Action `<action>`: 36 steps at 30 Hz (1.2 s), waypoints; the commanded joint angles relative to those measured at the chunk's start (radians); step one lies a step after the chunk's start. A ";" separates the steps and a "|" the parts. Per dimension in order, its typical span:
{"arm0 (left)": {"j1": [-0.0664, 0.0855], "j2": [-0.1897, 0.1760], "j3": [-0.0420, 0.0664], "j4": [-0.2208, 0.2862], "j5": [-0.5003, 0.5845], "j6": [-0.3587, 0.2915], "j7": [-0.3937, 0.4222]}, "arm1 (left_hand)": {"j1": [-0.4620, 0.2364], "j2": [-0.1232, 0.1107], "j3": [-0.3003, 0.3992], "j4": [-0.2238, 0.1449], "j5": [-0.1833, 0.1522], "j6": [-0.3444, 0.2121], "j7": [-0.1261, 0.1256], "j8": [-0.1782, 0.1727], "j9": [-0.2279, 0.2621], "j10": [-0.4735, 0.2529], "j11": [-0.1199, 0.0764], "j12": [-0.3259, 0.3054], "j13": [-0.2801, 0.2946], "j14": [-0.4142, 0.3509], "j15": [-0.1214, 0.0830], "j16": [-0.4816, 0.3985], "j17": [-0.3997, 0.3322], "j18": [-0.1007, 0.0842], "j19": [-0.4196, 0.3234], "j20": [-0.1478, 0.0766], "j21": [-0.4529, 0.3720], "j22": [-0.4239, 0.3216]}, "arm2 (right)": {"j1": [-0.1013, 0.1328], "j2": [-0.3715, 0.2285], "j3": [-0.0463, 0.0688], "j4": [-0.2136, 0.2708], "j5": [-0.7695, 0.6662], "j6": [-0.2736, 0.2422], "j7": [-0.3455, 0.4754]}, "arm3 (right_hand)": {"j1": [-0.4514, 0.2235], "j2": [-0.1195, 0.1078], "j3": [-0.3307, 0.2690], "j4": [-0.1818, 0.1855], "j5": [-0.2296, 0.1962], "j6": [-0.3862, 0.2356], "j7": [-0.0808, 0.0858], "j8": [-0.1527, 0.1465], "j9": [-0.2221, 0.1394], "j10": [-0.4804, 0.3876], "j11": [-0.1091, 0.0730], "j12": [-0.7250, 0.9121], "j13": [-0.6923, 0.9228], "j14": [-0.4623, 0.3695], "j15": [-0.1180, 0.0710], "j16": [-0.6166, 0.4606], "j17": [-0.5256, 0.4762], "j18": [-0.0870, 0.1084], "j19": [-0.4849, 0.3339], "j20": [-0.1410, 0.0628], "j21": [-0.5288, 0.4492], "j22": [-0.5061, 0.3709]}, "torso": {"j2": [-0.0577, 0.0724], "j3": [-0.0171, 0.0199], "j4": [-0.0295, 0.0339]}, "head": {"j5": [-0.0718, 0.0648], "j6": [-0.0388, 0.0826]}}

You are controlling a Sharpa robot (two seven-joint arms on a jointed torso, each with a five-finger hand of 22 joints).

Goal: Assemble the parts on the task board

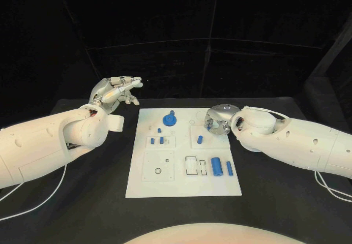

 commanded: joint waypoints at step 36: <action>0.001 0.003 0.001 -0.013 0.005 0.016 -0.007 | 0.005 0.004 -0.005 -0.001 0.002 0.000 0.006 0.003 -0.001 -0.004 0.002 0.007 -0.001 -0.014 -0.001 -0.008 -0.008 0.020 -0.010 0.003 -0.012 -0.005 | -0.009 -0.038 -0.002 0.053 0.033 -0.162 -0.016 | -0.044 0.038 0.037 -0.071 -0.035 0.081 -0.025 0.029 0.017 0.092 -0.028 0.006 0.007 0.030 -0.024 0.022 -0.005 -0.022 0.046 -0.021 0.063 0.091 | -0.001 0.0003 -0.0001 | -0.004 0.001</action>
